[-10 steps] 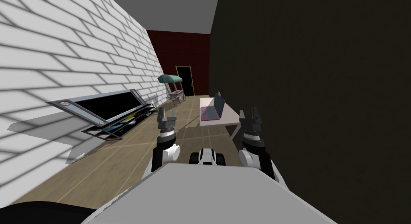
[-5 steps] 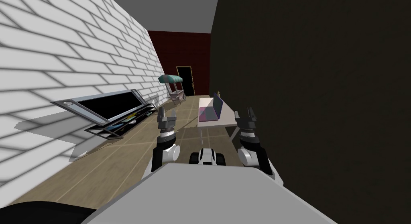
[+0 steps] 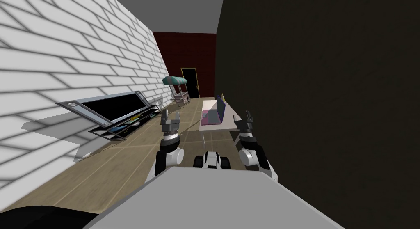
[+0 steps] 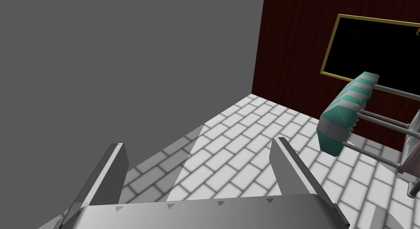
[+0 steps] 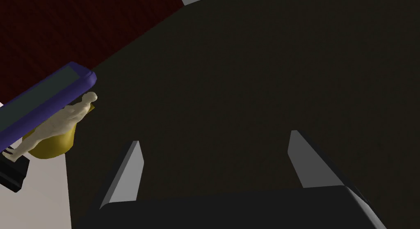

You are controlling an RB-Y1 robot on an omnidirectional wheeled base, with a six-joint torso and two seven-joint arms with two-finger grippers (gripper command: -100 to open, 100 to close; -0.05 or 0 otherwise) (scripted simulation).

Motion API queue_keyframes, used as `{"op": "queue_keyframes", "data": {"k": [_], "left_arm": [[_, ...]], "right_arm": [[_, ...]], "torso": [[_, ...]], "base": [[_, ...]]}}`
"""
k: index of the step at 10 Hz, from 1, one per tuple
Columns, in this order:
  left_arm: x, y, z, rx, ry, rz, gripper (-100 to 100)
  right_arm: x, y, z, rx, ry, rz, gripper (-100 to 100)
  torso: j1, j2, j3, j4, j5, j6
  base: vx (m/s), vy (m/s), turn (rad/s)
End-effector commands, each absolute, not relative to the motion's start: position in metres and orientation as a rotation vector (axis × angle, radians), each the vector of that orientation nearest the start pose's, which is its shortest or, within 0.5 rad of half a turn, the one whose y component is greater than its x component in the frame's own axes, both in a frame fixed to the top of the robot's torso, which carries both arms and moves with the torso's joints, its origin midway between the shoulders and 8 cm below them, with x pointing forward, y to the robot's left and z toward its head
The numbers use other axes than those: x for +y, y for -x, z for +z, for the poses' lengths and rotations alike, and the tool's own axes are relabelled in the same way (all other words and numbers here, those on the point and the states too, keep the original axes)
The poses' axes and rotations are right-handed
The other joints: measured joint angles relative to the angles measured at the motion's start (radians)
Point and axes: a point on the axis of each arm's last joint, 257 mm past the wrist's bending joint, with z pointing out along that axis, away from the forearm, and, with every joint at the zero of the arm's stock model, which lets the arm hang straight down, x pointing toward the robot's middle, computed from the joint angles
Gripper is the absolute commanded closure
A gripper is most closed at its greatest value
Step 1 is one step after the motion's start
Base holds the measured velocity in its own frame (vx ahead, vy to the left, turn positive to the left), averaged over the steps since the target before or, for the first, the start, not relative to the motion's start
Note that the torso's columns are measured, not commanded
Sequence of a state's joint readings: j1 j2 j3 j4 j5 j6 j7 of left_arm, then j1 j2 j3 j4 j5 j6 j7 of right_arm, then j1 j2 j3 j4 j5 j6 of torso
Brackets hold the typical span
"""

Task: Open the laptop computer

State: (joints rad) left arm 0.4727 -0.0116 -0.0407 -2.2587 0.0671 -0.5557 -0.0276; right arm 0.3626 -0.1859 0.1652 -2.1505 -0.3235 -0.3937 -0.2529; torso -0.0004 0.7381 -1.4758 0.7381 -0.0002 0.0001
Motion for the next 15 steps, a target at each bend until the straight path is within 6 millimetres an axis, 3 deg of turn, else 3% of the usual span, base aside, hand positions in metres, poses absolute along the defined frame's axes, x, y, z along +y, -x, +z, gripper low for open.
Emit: {"op": "queue_keyframes", "data": {"k": [1,6,11,15], "left_arm": [[0.272,-0.341,0.034,0.525,0.657,-1.38,0],[0.272,-0.341,0.034,0.525,0.657,-1.38,0],[0.272,-0.341,0.034,0.525,0.657,-1.38,0],[0.272,-0.341,0.034,0.525,0.657,-1.38,0]], "right_arm": [[-0.222,-0.414,-0.033,0.608,-1.091,1.99,-100],[-0.204,-0.436,-0.06,0.571,-1.3,2.156,-100],[-0.171,-0.461,-0.098,0.514,-1.599,2.339,-100],[-0.153,-0.471,-0.116,0.45,-1.779,2.434,-100]], "torso": [[0.002,0.0,0.0,0.0,0.001,0.0],[0.0,-0.001,0.0,0.0,0.0,0.0],[0.001,0.001,0.0,0.0,0.001,0.0],[-0.001,-0.001,-0.001,0.0,0.0,0.0]], "base": [[0.022,-0.056,0.026],[0.031,-0.078,0.035],[0.029,-0.087,0.038],[0.032,-0.076,0.031]]}}
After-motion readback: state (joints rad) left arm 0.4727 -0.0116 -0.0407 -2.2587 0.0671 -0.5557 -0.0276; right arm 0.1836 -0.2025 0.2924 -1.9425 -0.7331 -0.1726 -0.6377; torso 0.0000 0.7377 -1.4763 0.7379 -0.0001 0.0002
